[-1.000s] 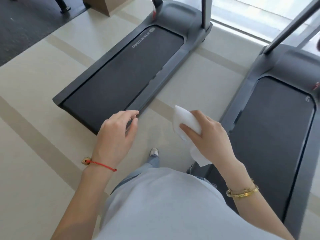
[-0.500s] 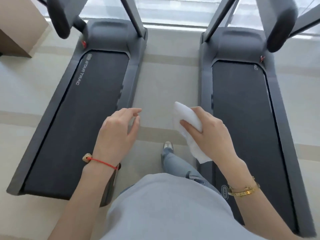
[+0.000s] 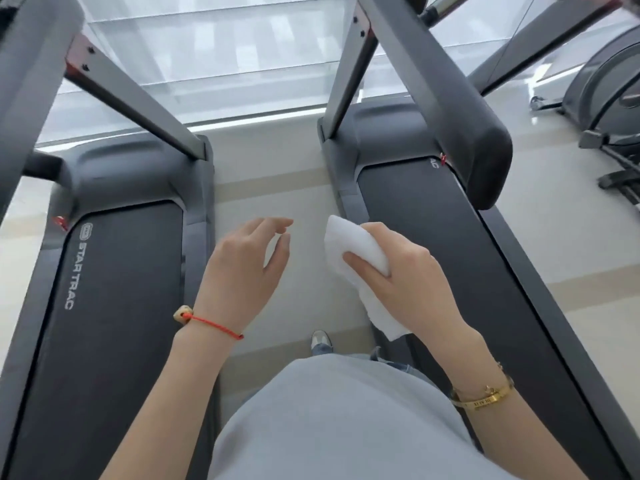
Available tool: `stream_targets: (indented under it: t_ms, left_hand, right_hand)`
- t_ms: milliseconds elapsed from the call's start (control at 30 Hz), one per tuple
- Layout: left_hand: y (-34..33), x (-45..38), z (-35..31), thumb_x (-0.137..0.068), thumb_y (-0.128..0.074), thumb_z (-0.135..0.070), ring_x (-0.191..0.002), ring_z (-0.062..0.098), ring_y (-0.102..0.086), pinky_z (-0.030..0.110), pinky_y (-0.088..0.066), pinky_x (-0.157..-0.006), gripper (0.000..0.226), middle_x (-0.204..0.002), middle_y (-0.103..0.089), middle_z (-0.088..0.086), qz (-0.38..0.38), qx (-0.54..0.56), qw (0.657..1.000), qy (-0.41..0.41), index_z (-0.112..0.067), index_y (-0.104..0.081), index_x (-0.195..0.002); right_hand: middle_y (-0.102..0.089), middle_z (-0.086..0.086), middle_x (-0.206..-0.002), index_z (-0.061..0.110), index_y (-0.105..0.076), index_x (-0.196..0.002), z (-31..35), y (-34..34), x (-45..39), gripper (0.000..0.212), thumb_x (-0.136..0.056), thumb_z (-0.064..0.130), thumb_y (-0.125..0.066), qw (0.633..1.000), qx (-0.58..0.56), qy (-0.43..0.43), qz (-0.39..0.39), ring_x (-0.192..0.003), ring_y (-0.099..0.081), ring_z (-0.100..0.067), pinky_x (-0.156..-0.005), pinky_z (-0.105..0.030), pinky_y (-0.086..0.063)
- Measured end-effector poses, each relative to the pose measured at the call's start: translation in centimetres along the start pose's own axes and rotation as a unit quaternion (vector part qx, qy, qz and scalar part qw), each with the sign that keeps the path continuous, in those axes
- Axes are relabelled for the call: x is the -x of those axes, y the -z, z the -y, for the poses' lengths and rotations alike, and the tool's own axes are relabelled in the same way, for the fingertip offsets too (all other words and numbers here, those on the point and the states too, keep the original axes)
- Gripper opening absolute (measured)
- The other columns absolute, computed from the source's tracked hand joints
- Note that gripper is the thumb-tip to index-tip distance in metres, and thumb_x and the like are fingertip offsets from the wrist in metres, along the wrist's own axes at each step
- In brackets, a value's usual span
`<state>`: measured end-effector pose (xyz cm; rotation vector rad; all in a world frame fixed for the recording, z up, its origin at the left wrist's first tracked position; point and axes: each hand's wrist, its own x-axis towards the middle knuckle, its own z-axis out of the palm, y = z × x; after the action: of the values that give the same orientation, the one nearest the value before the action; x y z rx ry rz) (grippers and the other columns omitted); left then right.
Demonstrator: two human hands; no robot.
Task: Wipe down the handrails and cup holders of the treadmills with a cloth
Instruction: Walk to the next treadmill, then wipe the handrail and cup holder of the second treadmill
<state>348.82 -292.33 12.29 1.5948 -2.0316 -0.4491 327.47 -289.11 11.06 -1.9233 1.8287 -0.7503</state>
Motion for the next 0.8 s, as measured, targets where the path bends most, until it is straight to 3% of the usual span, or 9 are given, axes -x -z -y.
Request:
stream_targets:
  t_ms: [200,333,467,600,800]
  left_hand:
    - [-1.2,-11.1,-2.0,-0.099,-0.052,-0.021,-0.103,0.023,-0.065,0.044,-0.052,-0.090,0.026,-0.114,-0.068,-0.003,0.028,0.027,0.995,-0.092,-0.015,-0.065,-0.120]
    - [-2.3,-17.3,-3.9,-0.099,-0.052,-0.019,-0.102,0.020,-0.065,0.043,-0.052,-0.089,0.025,-0.113,-0.068,-0.003,0.045,0.062,0.982,-0.171,-0.014,-0.065,-0.120]
    - [-3.7,-23.0,-5.9,-0.099,-0.054,-0.017,-0.100,0.018,-0.065,0.039,-0.052,-0.091,0.025,-0.111,-0.069,-0.003,0.057,0.088,0.961,-0.257,-0.013,-0.067,-0.119]
    - [-5.7,-28.1,-7.5,-0.099,-0.053,-0.016,-0.102,0.018,-0.064,0.043,-0.051,-0.091,0.025,-0.113,-0.069,-0.001,0.092,0.102,0.934,-0.330,-0.012,-0.067,-0.119]
    - [-7.7,-34.3,-9.2,-0.100,-0.051,-0.020,-0.108,0.014,-0.061,0.037,-0.049,-0.096,0.026,-0.115,-0.068,-0.003,0.144,0.105,0.890,-0.420,-0.014,-0.066,-0.121]
  right_hand:
    - [-0.061,0.014,-0.091,0.036,-0.052,-0.118,-0.7,3.4,-7.0,0.040,-0.089,0.062,-0.044,0.997,0.002,-0.027,-0.079,-0.078,-0.053,-0.005,-0.065,-0.025,-0.046]
    - [-0.062,0.016,-0.093,0.036,-0.054,-0.119,-0.9,6.1,-10.1,0.038,-0.091,0.060,-0.048,0.987,-0.004,-0.036,-0.154,-0.083,-0.057,-0.001,-0.067,-0.009,-0.045]
    - [-0.056,0.024,-0.088,0.035,-0.054,-0.119,-1.6,9.0,-12.9,0.034,-0.092,0.057,-0.051,0.966,0.034,-0.064,-0.249,-0.083,-0.053,0.013,-0.070,-0.001,-0.040]
    - [-0.060,0.013,-0.088,0.027,-0.054,-0.118,-2.9,11.0,-15.0,0.035,-0.095,0.053,-0.053,0.928,0.109,-0.109,-0.338,-0.078,-0.053,-0.004,-0.068,-0.013,-0.040]
    - [-0.065,0.003,-0.097,0.021,-0.055,-0.123,-4.7,12.1,-16.9,0.045,-0.097,0.057,-0.046,0.861,0.213,-0.214,-0.410,-0.082,-0.060,-0.014,-0.066,-0.024,-0.043]
